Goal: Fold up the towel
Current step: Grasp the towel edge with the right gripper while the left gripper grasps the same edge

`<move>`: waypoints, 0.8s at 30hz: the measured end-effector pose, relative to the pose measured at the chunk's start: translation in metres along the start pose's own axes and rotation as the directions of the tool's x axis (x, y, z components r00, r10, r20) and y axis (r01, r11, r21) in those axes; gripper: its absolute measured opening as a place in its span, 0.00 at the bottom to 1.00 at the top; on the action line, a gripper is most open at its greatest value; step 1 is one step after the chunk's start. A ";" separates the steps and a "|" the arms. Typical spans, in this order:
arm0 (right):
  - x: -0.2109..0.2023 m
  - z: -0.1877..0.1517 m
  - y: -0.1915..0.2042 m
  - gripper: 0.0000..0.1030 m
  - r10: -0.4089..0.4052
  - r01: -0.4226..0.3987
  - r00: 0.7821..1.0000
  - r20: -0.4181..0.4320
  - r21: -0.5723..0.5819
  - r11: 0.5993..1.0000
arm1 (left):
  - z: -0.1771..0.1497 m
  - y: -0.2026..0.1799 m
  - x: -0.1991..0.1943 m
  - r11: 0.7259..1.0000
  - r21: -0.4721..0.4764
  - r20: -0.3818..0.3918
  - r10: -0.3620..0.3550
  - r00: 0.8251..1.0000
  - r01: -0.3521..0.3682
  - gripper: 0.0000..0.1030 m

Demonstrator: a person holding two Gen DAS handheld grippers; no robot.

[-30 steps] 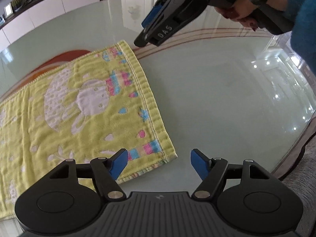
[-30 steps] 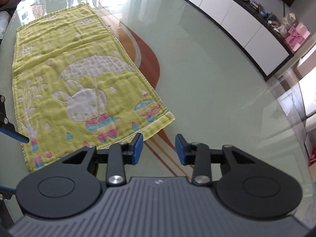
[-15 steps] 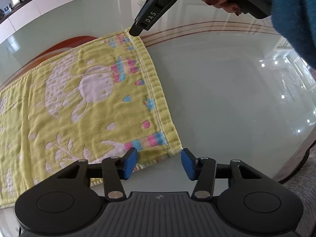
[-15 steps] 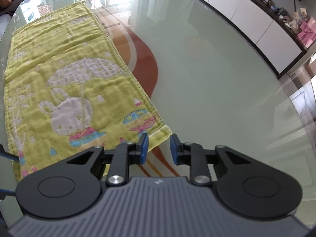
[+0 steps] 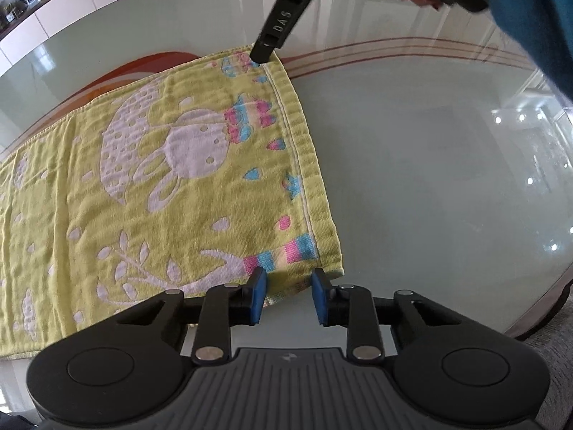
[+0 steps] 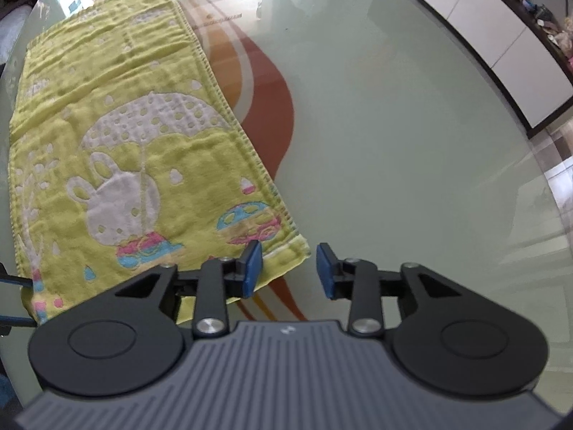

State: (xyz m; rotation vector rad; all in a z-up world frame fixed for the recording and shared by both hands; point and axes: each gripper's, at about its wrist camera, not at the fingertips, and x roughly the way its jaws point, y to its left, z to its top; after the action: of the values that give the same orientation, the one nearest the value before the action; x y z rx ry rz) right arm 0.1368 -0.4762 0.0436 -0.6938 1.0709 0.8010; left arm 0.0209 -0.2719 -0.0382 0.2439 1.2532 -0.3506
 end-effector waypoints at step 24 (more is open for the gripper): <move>0.003 0.019 0.000 0.16 0.113 -0.132 0.985 -0.132 -0.147 0.980 | 0.030 0.023 0.024 0.999 -0.042 -0.154 -0.021 0.988 0.015 0.16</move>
State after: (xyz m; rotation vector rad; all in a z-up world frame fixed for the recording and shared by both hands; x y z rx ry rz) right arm 0.1465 -0.4601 0.0466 -0.8232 1.1805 0.9650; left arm 0.0626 -0.2648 -0.0523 0.2286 1.4148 -0.3264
